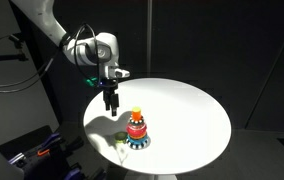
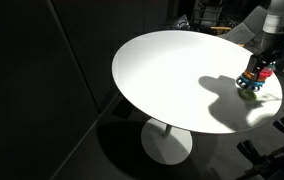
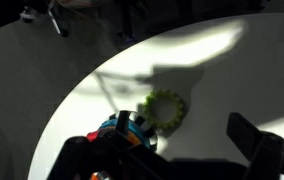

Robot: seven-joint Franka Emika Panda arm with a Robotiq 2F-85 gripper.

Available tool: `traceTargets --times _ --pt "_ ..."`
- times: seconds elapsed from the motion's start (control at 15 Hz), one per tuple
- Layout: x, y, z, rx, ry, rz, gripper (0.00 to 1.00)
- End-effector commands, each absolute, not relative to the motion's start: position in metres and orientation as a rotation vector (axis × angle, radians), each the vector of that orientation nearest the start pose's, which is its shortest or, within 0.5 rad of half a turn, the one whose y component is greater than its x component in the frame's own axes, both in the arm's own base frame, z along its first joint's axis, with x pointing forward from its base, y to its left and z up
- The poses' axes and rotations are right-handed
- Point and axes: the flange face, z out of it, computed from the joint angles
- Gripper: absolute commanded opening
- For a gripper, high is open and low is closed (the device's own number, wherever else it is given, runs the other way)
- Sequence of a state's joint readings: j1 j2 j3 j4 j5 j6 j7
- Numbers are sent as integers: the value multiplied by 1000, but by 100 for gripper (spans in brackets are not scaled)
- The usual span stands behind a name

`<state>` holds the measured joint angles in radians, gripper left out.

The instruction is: Put the yellow ring on the table

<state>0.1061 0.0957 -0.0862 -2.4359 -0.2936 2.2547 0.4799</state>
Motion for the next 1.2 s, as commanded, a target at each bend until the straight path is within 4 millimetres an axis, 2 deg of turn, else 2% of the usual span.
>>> traceTargets --times 0.0,0.47,0.87,1.13 --pt "451 -5 286 -3344 351 397 100" --pt "444 -18 365 -3275 354 266 100" --pt "430 -25 439 -3205 374 23 100" --pt "420 -28 472 -3162 374 -92 100"
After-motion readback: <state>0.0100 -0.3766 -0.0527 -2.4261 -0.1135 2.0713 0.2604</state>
